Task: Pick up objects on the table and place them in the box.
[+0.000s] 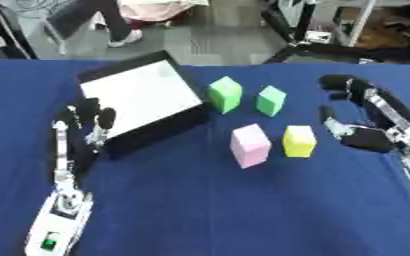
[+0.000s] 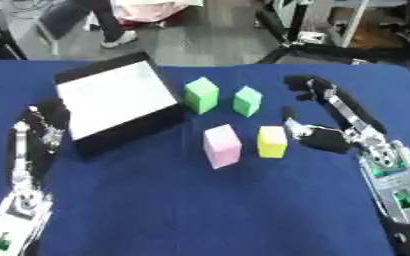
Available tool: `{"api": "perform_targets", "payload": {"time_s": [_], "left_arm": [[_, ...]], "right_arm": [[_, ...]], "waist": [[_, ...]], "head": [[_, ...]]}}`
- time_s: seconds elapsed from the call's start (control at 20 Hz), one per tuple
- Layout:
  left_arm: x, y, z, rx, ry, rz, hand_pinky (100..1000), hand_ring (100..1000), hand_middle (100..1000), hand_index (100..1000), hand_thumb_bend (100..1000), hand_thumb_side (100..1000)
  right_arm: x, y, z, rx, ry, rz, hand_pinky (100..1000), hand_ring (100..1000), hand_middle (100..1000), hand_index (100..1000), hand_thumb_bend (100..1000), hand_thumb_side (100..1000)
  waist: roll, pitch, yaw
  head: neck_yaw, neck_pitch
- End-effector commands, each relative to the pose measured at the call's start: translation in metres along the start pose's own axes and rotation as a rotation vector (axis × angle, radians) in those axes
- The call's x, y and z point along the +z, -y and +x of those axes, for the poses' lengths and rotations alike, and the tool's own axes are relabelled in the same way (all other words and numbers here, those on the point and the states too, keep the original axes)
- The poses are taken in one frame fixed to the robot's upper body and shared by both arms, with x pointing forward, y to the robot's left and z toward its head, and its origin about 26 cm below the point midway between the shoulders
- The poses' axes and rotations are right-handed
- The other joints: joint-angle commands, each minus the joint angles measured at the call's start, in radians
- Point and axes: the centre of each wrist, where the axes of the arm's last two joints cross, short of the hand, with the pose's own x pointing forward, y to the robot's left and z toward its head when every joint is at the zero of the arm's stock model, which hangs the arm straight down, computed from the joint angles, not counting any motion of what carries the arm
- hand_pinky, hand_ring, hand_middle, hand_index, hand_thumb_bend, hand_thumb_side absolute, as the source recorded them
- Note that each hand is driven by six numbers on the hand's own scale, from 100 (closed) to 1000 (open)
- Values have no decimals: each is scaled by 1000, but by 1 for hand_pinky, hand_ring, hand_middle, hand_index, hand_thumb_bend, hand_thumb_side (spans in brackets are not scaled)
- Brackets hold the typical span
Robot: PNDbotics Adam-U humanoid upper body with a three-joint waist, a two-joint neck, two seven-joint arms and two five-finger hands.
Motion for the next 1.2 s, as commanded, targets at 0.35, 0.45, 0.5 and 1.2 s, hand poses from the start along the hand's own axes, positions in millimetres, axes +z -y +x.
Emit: {"api": "perform_targets", "payload": {"time_s": [0.35, 0.45, 0.5, 1.2], "left_arm": [[-4, -2, 4, -6, 25, -9, 763, 679, 598, 687, 836, 768], [-4, -2, 4, -5, 27, -10, 763, 682, 599, 688, 831, 768], [-4, -2, 4, -4, 28, -10, 764, 684, 599, 689, 829, 768], [-4, -2, 4, -1, 29, -21, 764, 687, 600, 689, 829, 768]], "right_arm": [[-16, 15, -33, 209, -118, 181, 859, 911, 880, 917, 100, 372], [-21, 14, -31, 228, -98, 226, 869, 922, 887, 923, 100, 490], [-23, 14, -29, 238, -85, 251, 874, 927, 892, 928, 100, 565], [-46, 14, -21, 474, -104, 495, 883, 920, 886, 959, 100, 456]], "waist": [[-10, -13, 6], [-10, -14, 7], [-10, -14, 8], [-10, -16, 10]], "head": [[-16, -2], [-18, -2], [-19, -2], [-25, -2]]}}
